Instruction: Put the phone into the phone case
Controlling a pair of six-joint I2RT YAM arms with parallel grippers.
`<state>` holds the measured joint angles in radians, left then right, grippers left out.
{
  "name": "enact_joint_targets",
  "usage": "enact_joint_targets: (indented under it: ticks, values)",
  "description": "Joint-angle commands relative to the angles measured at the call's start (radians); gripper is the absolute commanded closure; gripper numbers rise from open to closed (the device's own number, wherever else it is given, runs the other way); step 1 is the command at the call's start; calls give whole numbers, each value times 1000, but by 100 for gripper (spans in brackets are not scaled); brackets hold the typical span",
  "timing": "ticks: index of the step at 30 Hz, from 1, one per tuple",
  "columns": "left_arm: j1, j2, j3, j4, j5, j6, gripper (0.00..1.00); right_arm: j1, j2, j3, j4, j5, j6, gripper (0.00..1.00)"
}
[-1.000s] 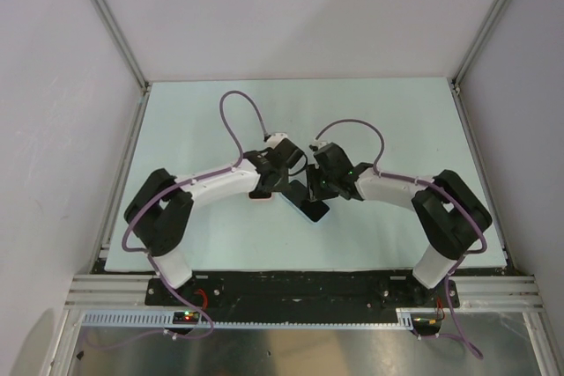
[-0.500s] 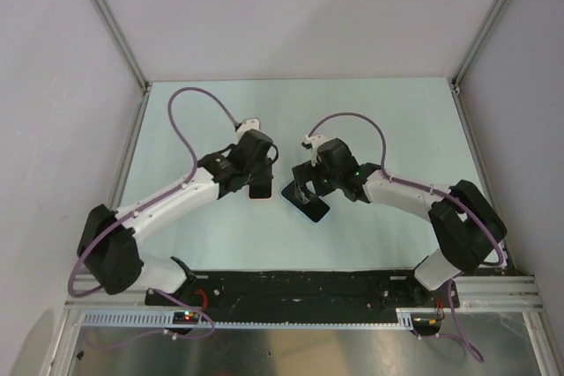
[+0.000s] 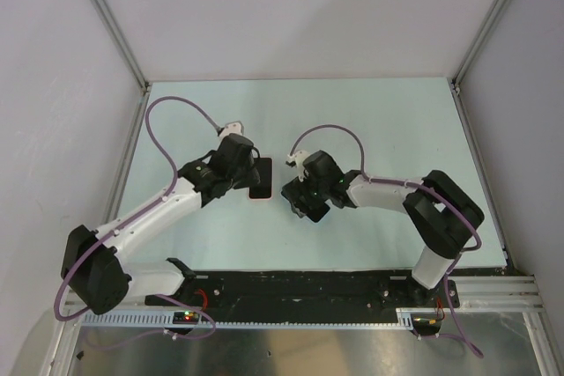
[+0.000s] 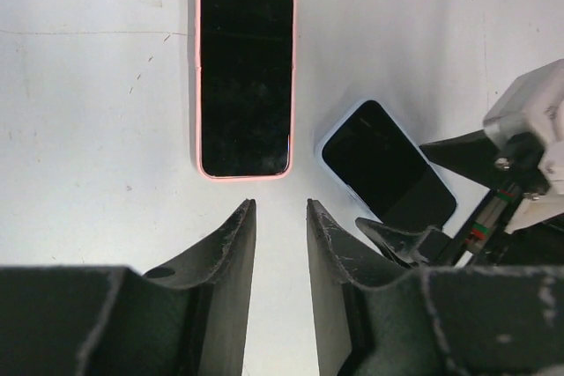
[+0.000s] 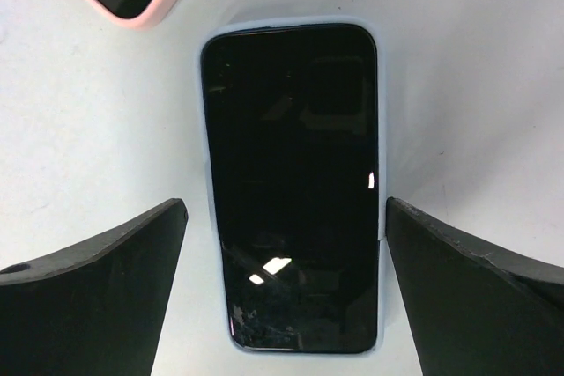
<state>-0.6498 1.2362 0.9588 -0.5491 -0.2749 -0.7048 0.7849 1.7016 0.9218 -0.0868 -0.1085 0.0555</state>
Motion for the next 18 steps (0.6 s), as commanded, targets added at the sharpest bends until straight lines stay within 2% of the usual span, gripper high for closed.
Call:
enact_joint_targets:
  ticks: [1, 6, 8, 10, 11, 13, 15, 18]
  values:
    - [10, -31, -15, 5, 13, 20, 65, 44, 47, 19, -2, 104, -32, 0]
    - [14, -42, -19, 5, 16, 16, 65, 70, 69, 21, -30, 225, -15, 3]
    - [17, -45, -22, 5, 19, 13, 65, 70, 73, 25, -37, 250, -1, 11]
    - [19, -47, -25, 5, 20, 10, 65, 66, 73, 33, -49, 259, 18, 26]
    - [21, -49, -28, 6, 19, 8, 65, 63, 71, 36, -55, 272, 38, 36]
    - [24, -51, -32, 6, 17, 3, 66, 47, 70, 52, -64, 287, 90, 48]
    - [27, -50, -38, 6, 16, -4, 66, 20, 87, 99, -94, 310, 166, 55]
    - [30, -43, -43, 5, 18, -14, 66, -15, 129, 177, -146, 337, 289, 59]
